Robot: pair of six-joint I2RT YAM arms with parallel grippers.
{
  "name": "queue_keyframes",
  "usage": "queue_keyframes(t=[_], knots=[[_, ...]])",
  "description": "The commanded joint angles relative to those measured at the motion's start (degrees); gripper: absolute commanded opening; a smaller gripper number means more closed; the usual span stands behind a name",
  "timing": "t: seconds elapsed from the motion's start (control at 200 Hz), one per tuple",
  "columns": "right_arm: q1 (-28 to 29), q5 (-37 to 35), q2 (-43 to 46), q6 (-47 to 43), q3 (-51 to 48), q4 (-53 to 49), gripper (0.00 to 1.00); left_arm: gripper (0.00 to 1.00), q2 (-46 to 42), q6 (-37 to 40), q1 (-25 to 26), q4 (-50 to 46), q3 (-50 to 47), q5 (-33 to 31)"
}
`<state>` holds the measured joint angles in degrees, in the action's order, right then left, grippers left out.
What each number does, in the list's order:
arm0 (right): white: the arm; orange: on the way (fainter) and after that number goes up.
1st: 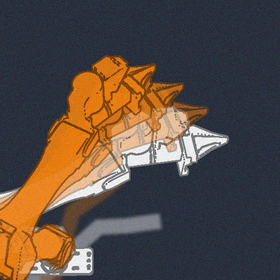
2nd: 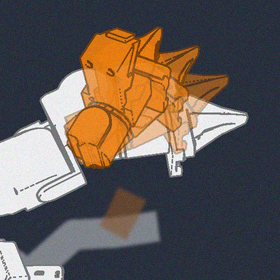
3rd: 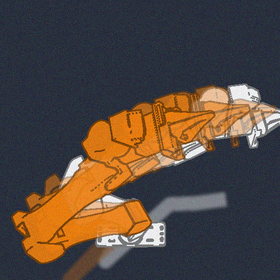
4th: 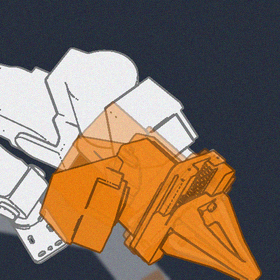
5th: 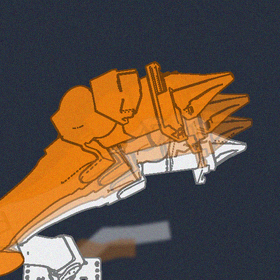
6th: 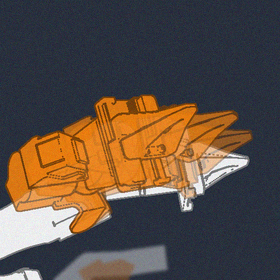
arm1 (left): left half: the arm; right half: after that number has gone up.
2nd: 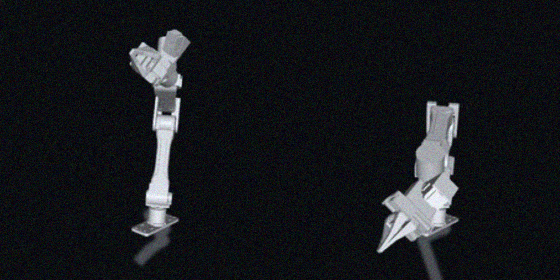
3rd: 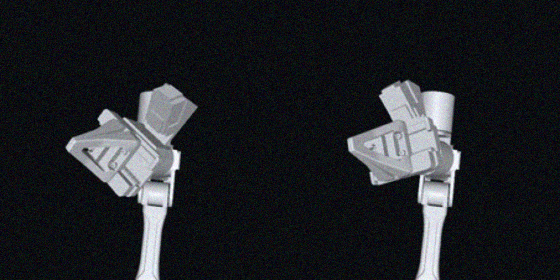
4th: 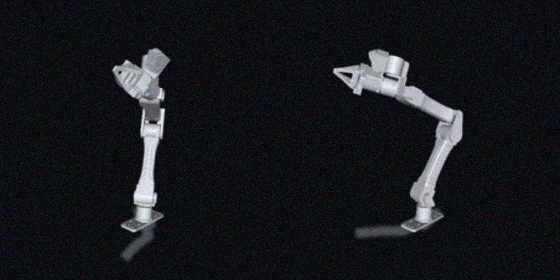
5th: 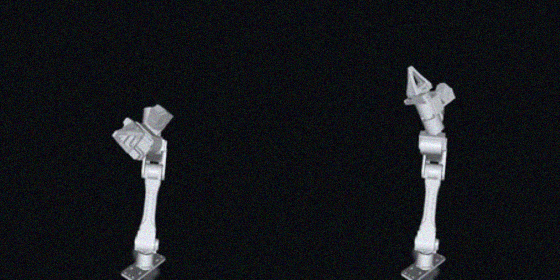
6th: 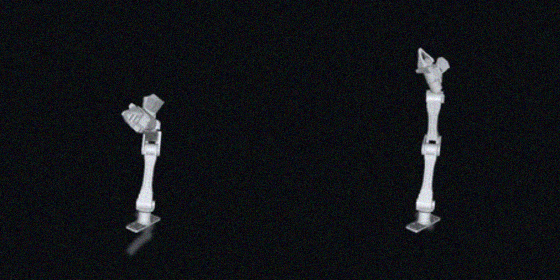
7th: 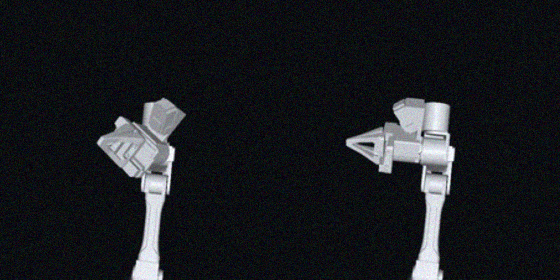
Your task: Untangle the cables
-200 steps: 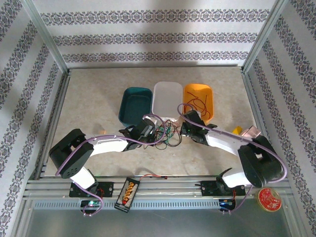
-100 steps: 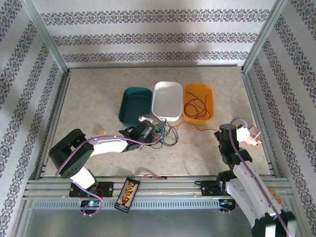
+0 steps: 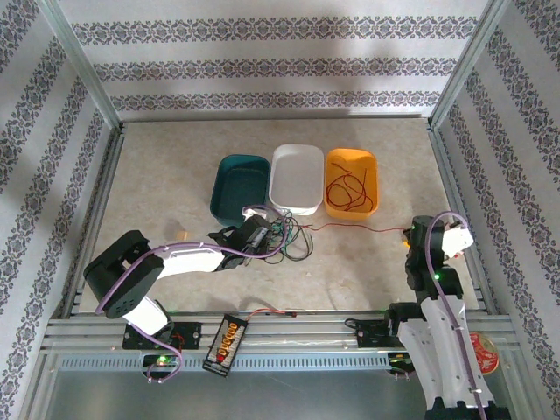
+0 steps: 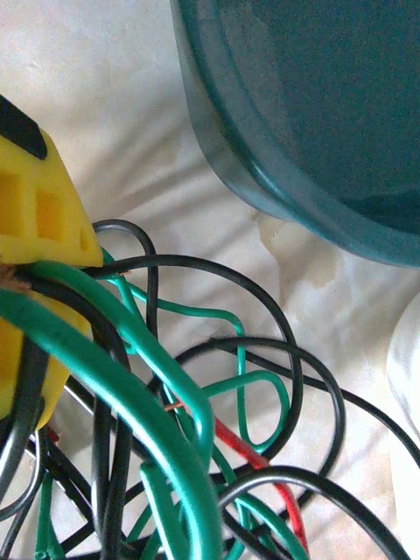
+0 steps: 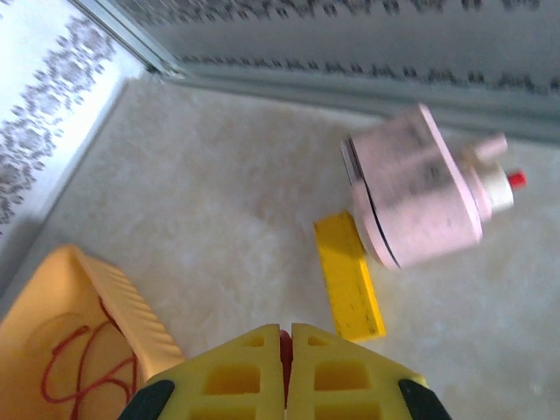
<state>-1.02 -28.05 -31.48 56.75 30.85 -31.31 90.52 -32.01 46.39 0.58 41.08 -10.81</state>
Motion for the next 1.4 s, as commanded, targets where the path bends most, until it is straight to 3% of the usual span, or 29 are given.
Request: queue_keyframes(t=[0.0,0.15,0.285,0.855,1.045,1.184,1.394], knots=[[-0.48,-6.44,0.97,-11.04,4.67,1.60,0.00,0.00,-0.35,-0.04,-0.42,-3.37,-0.79,-1.19],[-0.45,2.13,-0.06,-26.03,9.81,9.78,0.00,0.12,0.60,0.72,-0.42,-3.30,-0.23,0.17],[-0.44,13.94,-2.70,-32.06,15.89,13.38,0.00,0.19,1.99,1.24,-0.42,-3.17,0.63,0.65],[-0.48,25.23,-18.06,-33.16,41.19,25.98,0.00,0.26,4.06,3.36,-0.42,-1.23,0.75,3.06],[-0.57,32.38,-27.17,-31.82,53.65,25.13,0.00,0.40,4.73,3.93,-0.41,-1.88,1.26,3.95],[-0.58,37.63,-33.01,-31.10,62.07,22.58,0.00,0.42,4.76,3.64,-0.41,-1.91,1.28,3.60],[-0.57,38.38,-37.77,-30.38,66.46,23.24,0.00,0.42,4.84,3.25,-0.43,-1.04,0.83,3.68]])
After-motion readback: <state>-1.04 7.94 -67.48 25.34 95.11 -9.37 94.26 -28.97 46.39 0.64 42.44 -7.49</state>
